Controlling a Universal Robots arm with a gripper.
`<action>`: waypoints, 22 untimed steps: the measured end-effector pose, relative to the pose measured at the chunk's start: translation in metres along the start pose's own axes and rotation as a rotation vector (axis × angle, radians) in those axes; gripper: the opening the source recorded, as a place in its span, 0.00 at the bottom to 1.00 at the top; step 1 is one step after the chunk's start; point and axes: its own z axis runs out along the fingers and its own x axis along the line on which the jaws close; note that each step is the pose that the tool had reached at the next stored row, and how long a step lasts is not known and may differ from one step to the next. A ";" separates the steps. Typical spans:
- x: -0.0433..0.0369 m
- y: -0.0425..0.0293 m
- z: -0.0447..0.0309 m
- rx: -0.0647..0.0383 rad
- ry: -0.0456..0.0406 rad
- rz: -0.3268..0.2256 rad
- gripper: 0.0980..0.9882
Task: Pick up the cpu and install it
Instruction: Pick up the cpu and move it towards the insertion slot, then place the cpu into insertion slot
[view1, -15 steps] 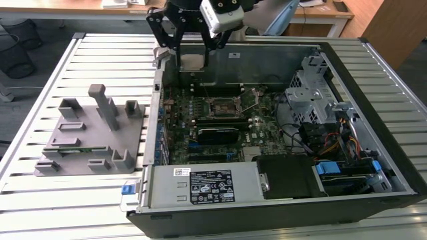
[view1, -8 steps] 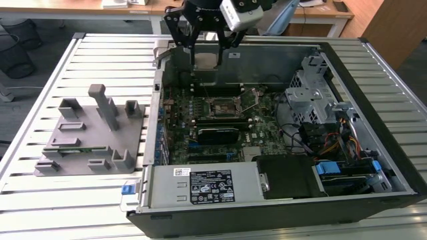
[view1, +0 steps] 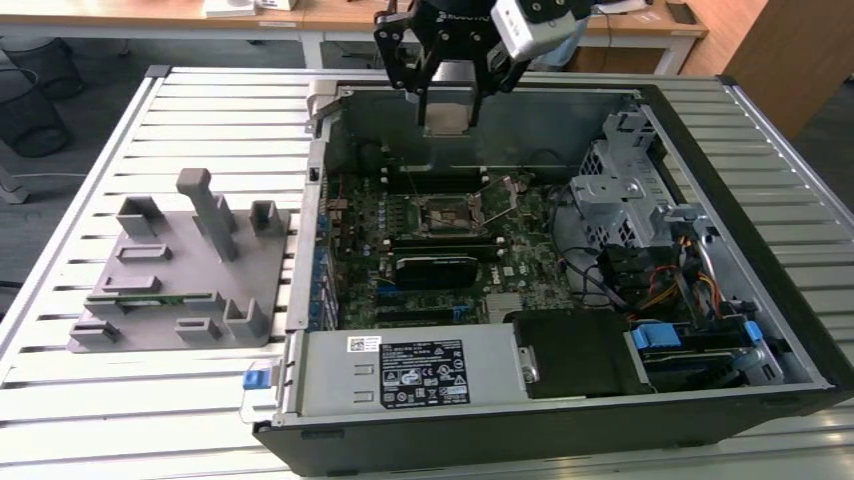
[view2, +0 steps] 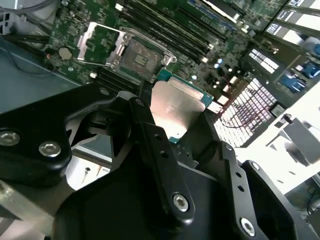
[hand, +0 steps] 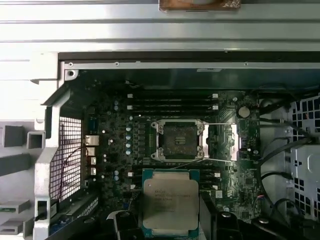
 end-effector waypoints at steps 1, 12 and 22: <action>-0.0033 0.0017 0.0002 0.000 0.0001 0.000 0.49; -0.0146 0.0082 0.0023 0.001 0.0000 0.000 0.49; -0.0153 0.0083 0.0027 0.001 -0.0093 0.123 0.49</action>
